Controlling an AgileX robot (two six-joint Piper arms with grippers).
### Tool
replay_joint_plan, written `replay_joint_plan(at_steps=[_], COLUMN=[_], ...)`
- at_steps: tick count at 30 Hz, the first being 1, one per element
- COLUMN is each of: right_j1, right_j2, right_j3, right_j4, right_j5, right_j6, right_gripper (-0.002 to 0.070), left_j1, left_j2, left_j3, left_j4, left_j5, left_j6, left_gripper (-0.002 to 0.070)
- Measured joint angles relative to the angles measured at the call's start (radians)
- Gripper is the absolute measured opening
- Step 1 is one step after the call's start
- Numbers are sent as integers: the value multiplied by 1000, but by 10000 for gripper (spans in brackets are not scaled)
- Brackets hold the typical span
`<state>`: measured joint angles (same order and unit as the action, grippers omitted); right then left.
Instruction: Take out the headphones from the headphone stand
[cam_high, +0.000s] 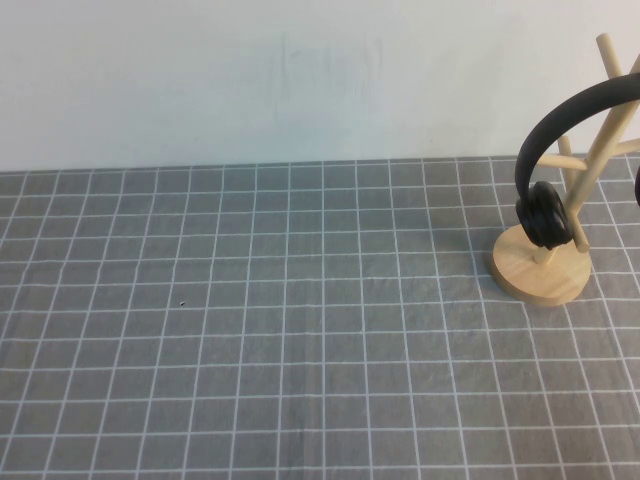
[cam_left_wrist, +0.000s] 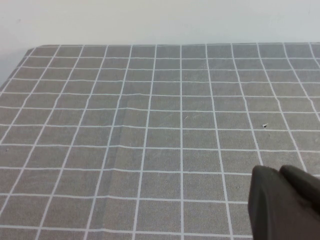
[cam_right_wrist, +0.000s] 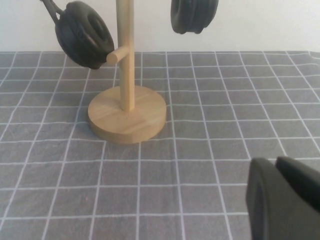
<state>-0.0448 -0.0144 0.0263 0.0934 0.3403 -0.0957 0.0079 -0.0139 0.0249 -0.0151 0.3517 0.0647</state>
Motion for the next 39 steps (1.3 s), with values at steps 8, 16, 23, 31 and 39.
replay_joint_plan(at_steps=[8, 16, 23, 31, 39], right_j1=[0, 0, 0, 0, 0], right_j2=[0, 0, 0, 0, 0], right_j3=[0, 0, 3, 5, -69], right_j4=[0, 0, 3, 11, 9], right_j5=[-89, -159, -320, -453, -1009], right_j6=[0, 0, 0, -7, 128], right_gripper=[-9, -9, -9, -9, -9], left_j1=[0, 0, 0, 0, 0], left_j2=[0, 0, 0, 0, 0], left_j3=[0, 0, 0, 0, 0], left_j4=[0, 0, 0, 0, 0], left_j5=[0, 0, 0, 0, 0], left_j6=[0, 0, 0, 0, 0], left_gripper=[-4, -4, -4, -4, -4])
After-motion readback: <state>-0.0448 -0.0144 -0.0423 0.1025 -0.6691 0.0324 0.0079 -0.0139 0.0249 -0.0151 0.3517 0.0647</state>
